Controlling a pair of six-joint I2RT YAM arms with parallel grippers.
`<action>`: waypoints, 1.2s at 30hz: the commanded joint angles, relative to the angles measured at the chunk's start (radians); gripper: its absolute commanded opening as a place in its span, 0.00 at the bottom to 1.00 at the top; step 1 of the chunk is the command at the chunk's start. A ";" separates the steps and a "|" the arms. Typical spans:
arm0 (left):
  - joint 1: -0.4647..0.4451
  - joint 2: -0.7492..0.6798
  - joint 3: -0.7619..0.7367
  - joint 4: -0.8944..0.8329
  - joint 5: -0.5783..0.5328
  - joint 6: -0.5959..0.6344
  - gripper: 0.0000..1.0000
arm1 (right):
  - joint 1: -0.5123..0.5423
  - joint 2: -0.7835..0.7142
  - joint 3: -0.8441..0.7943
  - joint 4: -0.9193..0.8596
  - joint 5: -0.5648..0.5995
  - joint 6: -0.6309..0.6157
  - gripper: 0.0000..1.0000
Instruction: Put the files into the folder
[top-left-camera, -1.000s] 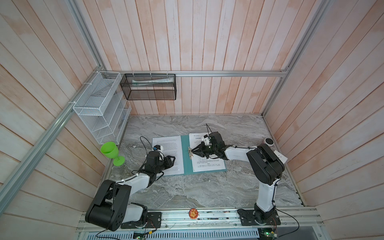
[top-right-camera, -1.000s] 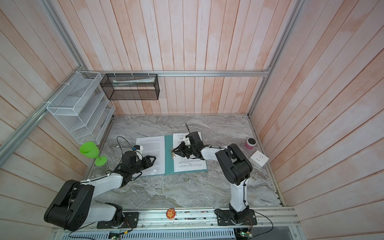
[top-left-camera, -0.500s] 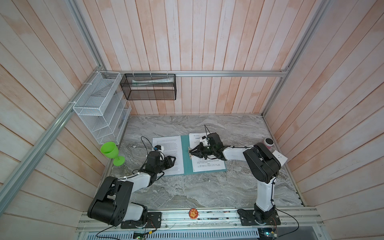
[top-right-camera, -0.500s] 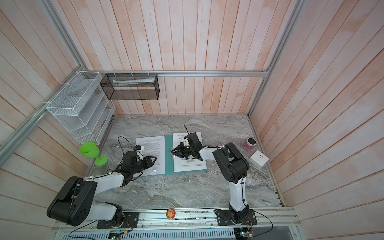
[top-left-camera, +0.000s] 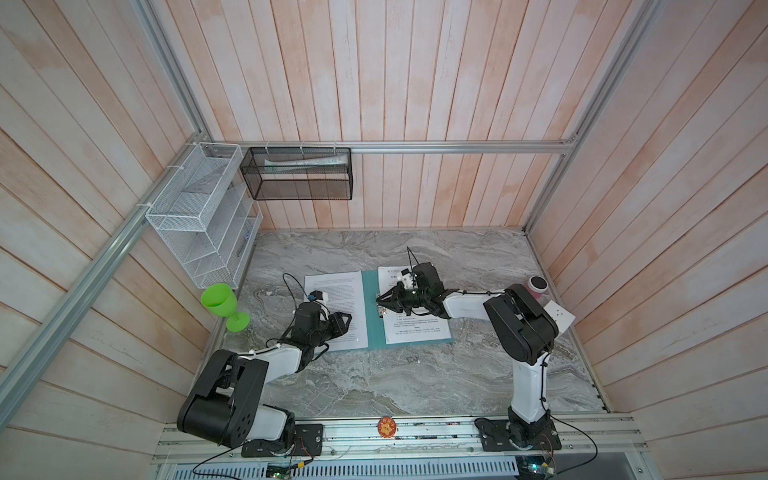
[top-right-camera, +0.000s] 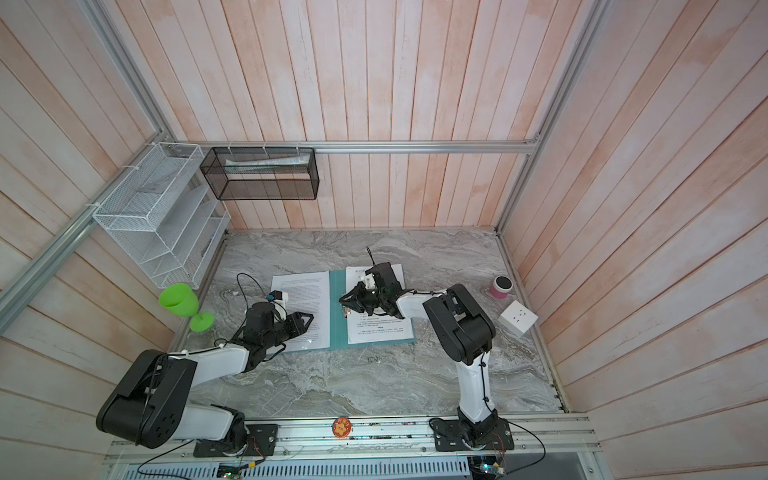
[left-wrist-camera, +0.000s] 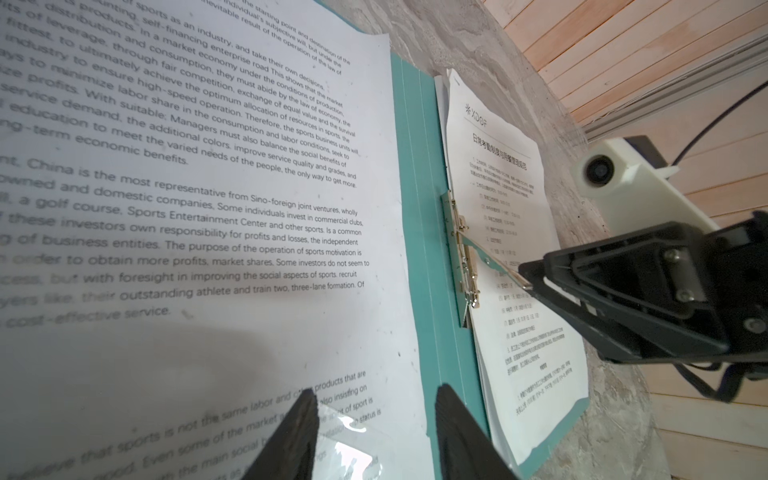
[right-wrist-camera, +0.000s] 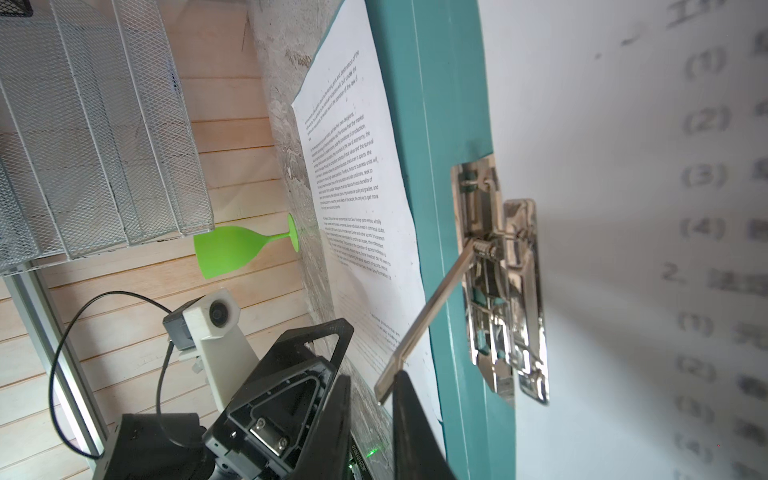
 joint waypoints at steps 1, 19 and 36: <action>0.003 0.014 -0.007 0.015 0.003 0.007 0.48 | 0.011 0.028 0.026 0.000 -0.016 -0.011 0.18; 0.004 0.028 -0.002 0.011 -0.007 0.009 0.47 | 0.015 0.032 0.029 -0.019 -0.021 -0.032 0.09; 0.012 0.105 0.024 -0.009 -0.019 0.014 0.45 | 0.017 0.031 -0.068 -0.009 -0.018 -0.042 0.06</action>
